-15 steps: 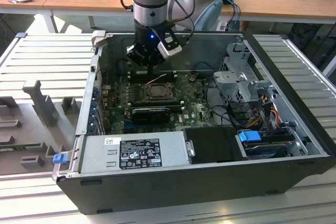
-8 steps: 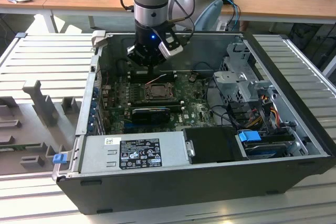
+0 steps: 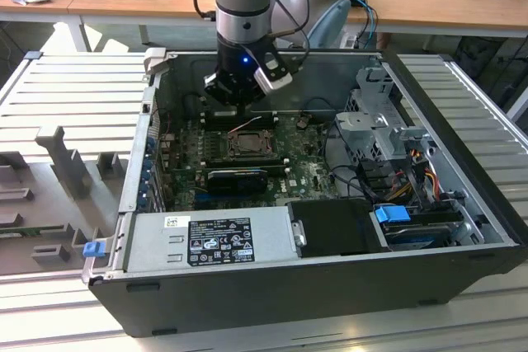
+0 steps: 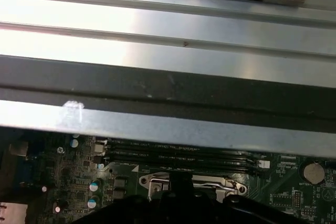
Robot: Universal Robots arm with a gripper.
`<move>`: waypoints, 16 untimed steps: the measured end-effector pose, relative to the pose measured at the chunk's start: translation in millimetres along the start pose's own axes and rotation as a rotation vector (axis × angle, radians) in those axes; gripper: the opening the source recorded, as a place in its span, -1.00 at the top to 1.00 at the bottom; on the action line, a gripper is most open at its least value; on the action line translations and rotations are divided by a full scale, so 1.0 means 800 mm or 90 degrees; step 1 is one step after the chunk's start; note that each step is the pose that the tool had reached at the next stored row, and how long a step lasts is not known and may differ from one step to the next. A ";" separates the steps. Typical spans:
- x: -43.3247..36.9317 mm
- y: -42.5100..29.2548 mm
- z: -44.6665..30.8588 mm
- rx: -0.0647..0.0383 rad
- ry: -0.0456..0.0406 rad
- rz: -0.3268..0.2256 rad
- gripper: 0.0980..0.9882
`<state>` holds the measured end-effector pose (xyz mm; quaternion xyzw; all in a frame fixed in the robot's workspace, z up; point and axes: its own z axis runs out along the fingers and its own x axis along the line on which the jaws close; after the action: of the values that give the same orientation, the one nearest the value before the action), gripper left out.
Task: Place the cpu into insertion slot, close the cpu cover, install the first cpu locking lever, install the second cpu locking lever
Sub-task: 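Install the first cpu locking lever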
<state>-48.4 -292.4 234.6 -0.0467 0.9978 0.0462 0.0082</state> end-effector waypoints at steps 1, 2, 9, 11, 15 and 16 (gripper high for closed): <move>-0.001 -0.0002 0.0011 0.000 0.0001 -0.001 0.98; -0.002 -0.0003 0.0023 0.000 0.0002 -0.002 0.98; -0.007 0.0011 0.0127 0.001 0.0004 -0.004 0.98; -0.008 0.0010 0.0128 0.000 0.0002 -0.004 0.98; -0.010 0.0009 0.0128 0.000 0.0002 -0.004 0.98; -0.010 0.0009 0.0129 0.000 0.0002 -0.004 0.98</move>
<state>-40.1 -290.0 224.6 -0.0501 0.9976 0.0465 0.0082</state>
